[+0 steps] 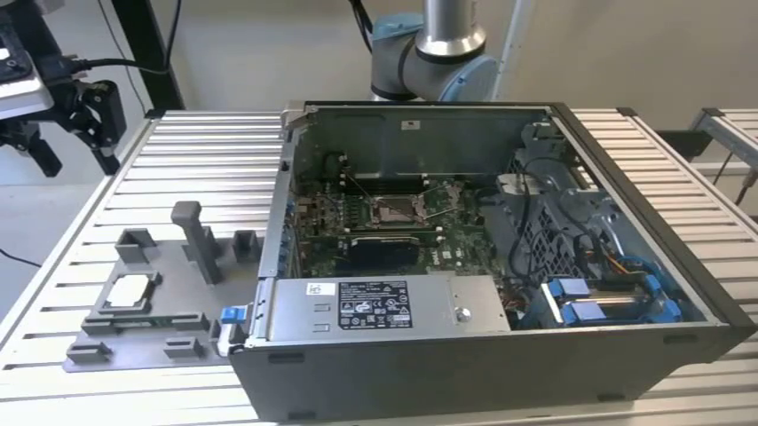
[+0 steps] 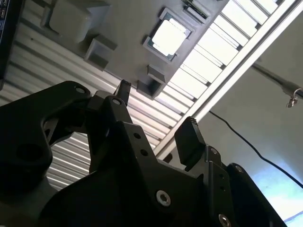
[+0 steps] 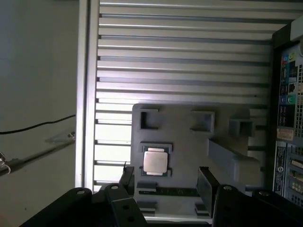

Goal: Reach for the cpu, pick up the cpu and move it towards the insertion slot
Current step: 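Reach for the cpu, then pick up the cpu and move it towards the insertion slot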

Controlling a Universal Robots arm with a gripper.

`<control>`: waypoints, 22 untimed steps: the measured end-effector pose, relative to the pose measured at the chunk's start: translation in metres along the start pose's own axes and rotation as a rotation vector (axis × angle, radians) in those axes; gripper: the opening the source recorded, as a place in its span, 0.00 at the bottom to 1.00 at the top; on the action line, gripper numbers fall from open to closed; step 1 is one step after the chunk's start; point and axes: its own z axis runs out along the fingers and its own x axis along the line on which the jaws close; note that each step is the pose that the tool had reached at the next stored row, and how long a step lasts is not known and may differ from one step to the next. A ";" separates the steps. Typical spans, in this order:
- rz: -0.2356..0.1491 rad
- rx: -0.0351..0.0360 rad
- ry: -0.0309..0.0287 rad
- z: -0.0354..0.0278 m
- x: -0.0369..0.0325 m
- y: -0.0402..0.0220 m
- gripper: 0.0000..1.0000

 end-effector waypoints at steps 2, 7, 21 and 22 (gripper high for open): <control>0.000 0.0001 0.0001 0.0018 0.0000 -0.0001 1.00; 0.000 0.0000 0.0000 0.0065 0.0000 -0.0002 1.00; 0.000 0.0001 0.0001 0.0176 0.0000 -0.0006 1.00; 0.000 0.0000 0.0001 0.0184 0.0000 -0.0007 1.00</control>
